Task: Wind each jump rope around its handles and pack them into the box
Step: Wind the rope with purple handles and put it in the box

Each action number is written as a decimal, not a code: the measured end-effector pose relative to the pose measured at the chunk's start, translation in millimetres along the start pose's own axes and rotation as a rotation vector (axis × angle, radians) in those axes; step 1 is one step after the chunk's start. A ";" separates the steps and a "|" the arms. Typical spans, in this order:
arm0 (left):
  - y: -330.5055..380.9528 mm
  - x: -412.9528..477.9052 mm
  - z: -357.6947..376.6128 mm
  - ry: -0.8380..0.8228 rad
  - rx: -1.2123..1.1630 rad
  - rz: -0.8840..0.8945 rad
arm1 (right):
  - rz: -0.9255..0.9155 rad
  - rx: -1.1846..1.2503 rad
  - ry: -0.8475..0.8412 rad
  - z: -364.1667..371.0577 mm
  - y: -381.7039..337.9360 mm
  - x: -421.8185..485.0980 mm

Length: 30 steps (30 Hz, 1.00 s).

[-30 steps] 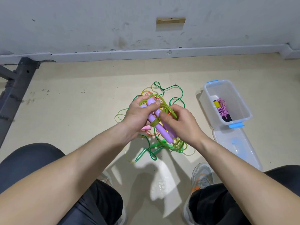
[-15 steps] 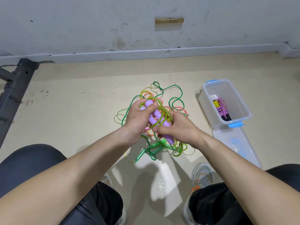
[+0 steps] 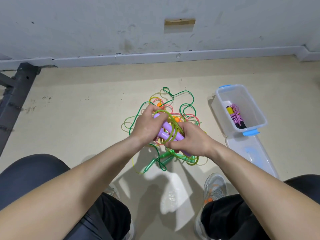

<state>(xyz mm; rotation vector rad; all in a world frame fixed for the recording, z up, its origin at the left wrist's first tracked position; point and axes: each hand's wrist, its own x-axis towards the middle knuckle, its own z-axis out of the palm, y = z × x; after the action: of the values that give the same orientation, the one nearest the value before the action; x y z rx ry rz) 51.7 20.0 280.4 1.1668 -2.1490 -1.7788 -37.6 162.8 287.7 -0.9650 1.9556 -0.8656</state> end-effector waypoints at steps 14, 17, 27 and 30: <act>-38.1 5.7 1.3 -0.062 0.307 0.181 | 0.145 0.108 0.203 -17.6 22.0 16.4; -43.7 1.9 6.3 -0.064 0.340 0.199 | 0.204 0.203 0.312 -20.0 26.4 20.5; -40.9 -23.0 24.4 -0.138 0.426 0.317 | 0.189 0.511 0.419 -18.9 18.2 24.6; -33.7 -25.7 24.2 -0.155 0.344 0.376 | 0.199 0.562 0.457 -26.5 14.6 25.2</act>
<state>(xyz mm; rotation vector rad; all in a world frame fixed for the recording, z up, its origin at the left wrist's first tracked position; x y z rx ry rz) 72.8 54.4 252.9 0.6258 -2.6264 -1.4182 -75.3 154.5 279.7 -0.2512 1.9516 -1.5056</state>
